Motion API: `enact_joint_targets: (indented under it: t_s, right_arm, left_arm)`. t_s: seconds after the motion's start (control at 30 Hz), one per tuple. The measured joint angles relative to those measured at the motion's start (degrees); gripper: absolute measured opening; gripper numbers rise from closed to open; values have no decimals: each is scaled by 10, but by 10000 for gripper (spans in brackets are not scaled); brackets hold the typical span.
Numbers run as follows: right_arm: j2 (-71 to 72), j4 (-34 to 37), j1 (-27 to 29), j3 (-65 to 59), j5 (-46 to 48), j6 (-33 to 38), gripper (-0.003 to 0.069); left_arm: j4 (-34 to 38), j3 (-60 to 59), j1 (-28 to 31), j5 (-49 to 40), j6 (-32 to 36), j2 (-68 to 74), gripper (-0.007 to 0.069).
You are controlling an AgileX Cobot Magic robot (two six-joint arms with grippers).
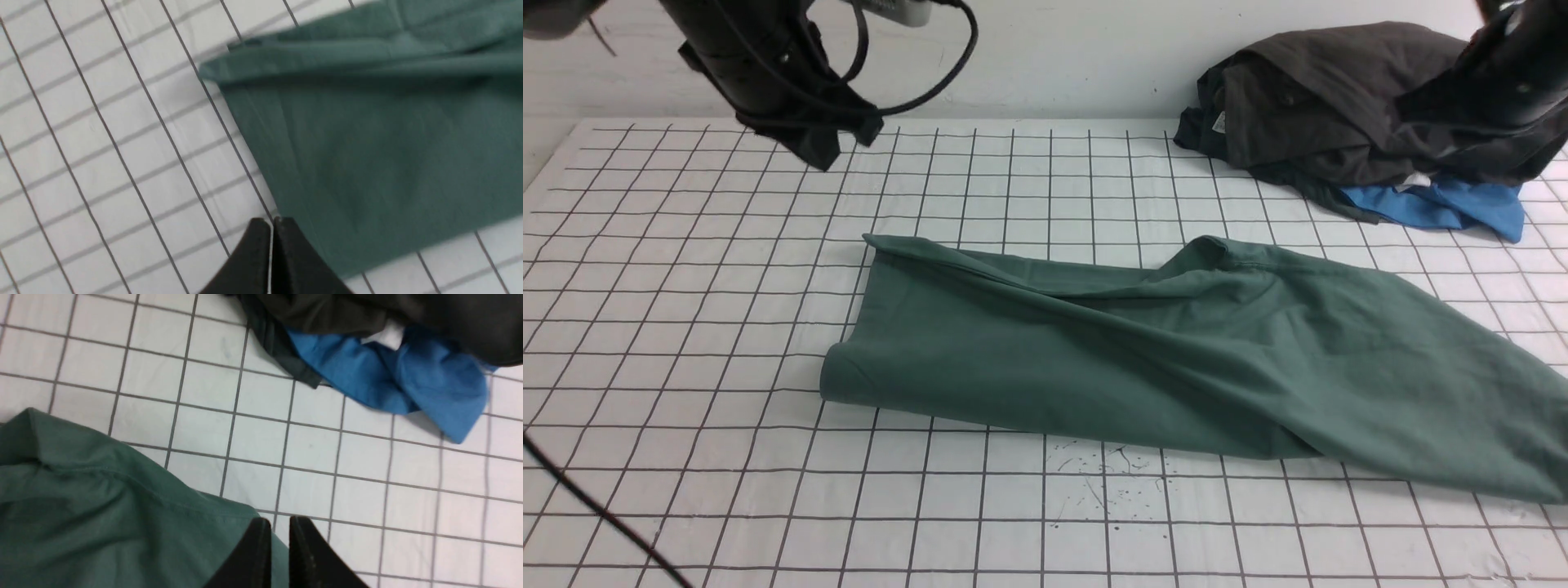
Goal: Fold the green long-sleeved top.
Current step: Use the right arm to clamp the right edge of the fabric
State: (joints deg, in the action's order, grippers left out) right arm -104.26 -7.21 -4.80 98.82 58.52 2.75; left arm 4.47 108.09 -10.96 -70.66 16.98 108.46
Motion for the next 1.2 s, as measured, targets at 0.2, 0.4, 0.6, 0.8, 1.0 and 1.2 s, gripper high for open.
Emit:
enact_joint_targets:
  t_s: [0.2, 0.4, 0.6, 0.8, 1.0, 1.2]
  right_arm:
    - [112, 14, 2, -118, -4, 1, 66]
    - [191, 22, 2, -223, 2, -4, 66]
    - [225, 42, 2, -241, 55, -6, 69]
    - [237, 47, 3, -243, 115, -6, 105]
    - [255, 47, 3, -243, 127, -7, 214]
    - [274, 16, 3, -293, 123, -36, 365]
  left_arm:
    - [11, -231, -9, 13, 0, -69, -8]
    - [32, -355, -6, 104, 0, -97, -8]
    - [42, -361, -6, 169, -22, -85, 30]
    - [49, -356, -5, 188, -32, -60, 243]
    - [53, -356, 7, 232, -66, -32, 540]
    - [78, -356, 19, 251, -67, -13, 647]
